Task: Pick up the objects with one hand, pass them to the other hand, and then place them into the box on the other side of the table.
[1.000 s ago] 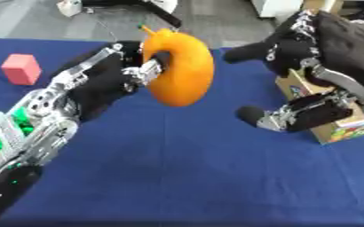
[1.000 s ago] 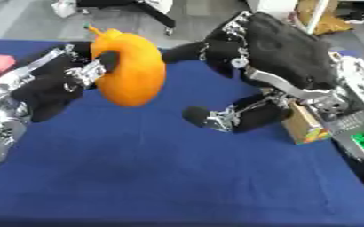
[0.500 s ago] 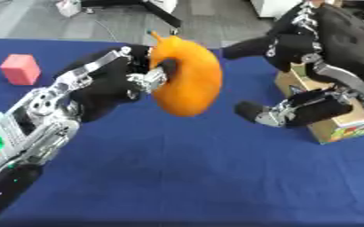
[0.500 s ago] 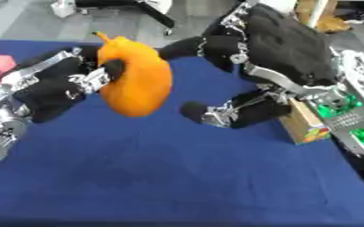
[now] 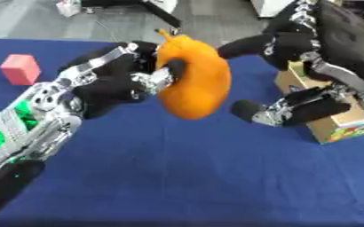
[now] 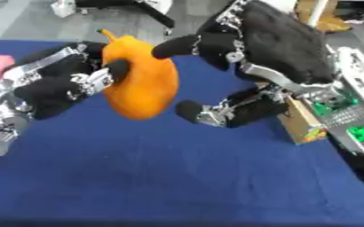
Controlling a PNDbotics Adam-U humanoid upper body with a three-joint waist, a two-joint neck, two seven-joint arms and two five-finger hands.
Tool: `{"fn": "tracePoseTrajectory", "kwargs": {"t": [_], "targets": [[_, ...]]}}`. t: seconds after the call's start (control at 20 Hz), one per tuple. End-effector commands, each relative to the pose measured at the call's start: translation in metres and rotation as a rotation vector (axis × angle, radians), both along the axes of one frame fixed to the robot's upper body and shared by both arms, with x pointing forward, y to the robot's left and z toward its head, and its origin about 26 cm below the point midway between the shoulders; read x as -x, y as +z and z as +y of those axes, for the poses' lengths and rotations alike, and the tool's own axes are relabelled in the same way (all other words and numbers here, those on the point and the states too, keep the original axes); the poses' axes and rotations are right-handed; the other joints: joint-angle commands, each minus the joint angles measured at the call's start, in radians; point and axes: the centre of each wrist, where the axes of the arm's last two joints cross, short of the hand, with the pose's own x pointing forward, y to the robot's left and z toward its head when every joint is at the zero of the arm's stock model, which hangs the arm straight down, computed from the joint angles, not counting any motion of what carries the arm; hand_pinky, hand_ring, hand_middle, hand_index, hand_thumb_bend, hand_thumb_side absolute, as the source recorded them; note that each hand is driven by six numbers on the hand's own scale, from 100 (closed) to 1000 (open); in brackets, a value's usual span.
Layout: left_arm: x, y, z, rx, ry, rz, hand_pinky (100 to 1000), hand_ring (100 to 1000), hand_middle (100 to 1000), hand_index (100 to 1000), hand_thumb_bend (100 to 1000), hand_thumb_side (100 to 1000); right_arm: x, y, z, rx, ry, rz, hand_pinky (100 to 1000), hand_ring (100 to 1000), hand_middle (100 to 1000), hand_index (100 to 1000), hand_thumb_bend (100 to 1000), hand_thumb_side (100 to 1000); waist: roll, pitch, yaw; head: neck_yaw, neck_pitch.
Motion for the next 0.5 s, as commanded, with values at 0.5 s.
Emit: {"fn": "tracePoseTrajectory", "kwargs": {"t": [0.5], "targets": [[0.0034,0.0148,-0.0079,0.012,-0.052,-0.042,666,570,490,560,100,291,0.0051,0.0024,0.0038,0.017,0.039,-0.026,100,137,179,818,326,290,-0.006,-0.023,0.004,0.000,0.005]]}}
